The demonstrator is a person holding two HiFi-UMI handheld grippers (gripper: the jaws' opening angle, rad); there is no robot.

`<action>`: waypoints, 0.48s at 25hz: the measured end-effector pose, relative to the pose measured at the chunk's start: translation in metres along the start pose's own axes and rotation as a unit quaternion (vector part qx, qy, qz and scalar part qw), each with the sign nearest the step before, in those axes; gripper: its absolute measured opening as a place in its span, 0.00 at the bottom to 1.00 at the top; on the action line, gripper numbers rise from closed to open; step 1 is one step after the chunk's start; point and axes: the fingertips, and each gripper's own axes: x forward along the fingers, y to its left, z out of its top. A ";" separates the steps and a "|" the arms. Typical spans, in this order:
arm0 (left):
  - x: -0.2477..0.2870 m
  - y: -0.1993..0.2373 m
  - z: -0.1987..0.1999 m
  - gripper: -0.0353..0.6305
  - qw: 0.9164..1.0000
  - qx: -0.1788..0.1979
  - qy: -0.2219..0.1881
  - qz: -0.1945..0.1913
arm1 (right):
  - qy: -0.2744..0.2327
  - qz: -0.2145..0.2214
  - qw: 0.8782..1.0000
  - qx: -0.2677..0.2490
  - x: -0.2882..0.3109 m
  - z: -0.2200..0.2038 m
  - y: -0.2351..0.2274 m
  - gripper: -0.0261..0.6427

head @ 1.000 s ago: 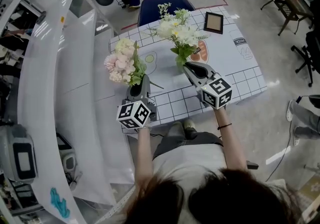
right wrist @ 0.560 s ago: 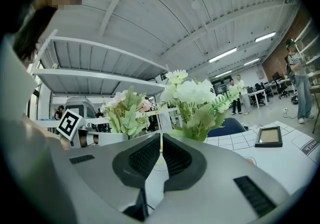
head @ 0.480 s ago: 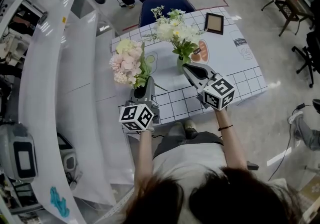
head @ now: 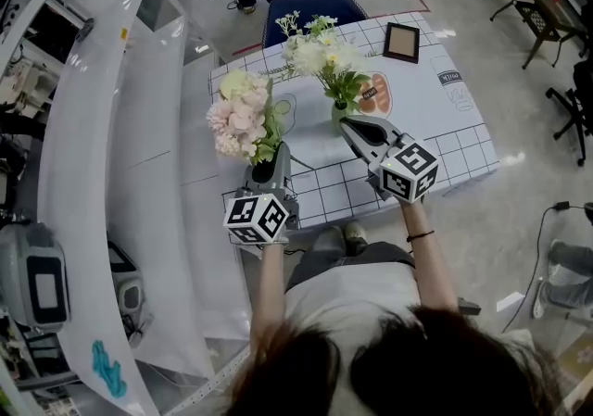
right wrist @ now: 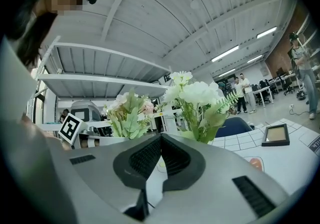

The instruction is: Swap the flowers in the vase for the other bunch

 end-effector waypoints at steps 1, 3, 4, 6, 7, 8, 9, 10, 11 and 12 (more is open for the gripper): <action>0.000 0.000 0.000 0.14 1.000 0.001 -0.001 0.000 | 0.000 0.001 1.000 -0.001 0.000 0.000 0.000 0.05; -0.001 0.000 0.002 0.14 1.000 0.002 -0.003 0.001 | 0.000 0.003 1.000 -0.003 0.001 0.000 0.001 0.05; -0.001 0.001 0.002 0.14 1.000 0.003 -0.004 0.002 | -0.001 0.004 1.000 -0.002 0.001 0.000 0.002 0.05; -0.001 0.001 0.003 0.14 1.000 0.004 -0.004 0.003 | -0.003 0.006 1.000 0.000 0.001 0.001 0.002 0.05; 0.000 0.001 0.003 0.14 1.000 0.005 -0.004 0.003 | -0.004 0.007 1.000 0.000 0.001 0.001 0.001 0.05; 0.001 0.001 0.003 0.14 1.000 0.006 -0.004 0.003 | -0.004 0.007 1.000 -0.001 0.001 0.001 0.001 0.05; 0.001 0.001 0.003 0.14 1.000 0.006 -0.005 0.002 | -0.004 0.007 1.000 -0.001 0.001 0.001 0.001 0.05; 0.002 0.000 0.003 0.14 1.000 0.007 -0.004 0.001 | -0.005 0.007 1.000 -0.001 0.000 0.002 0.000 0.05; 0.002 0.000 0.003 0.14 1.000 0.007 -0.004 0.001 | -0.005 0.007 1.000 -0.001 0.000 0.002 0.000 0.05; 0.003 0.000 0.002 0.14 1.000 0.007 -0.004 0.000 | -0.006 0.007 1.000 -0.001 0.000 0.002 0.000 0.05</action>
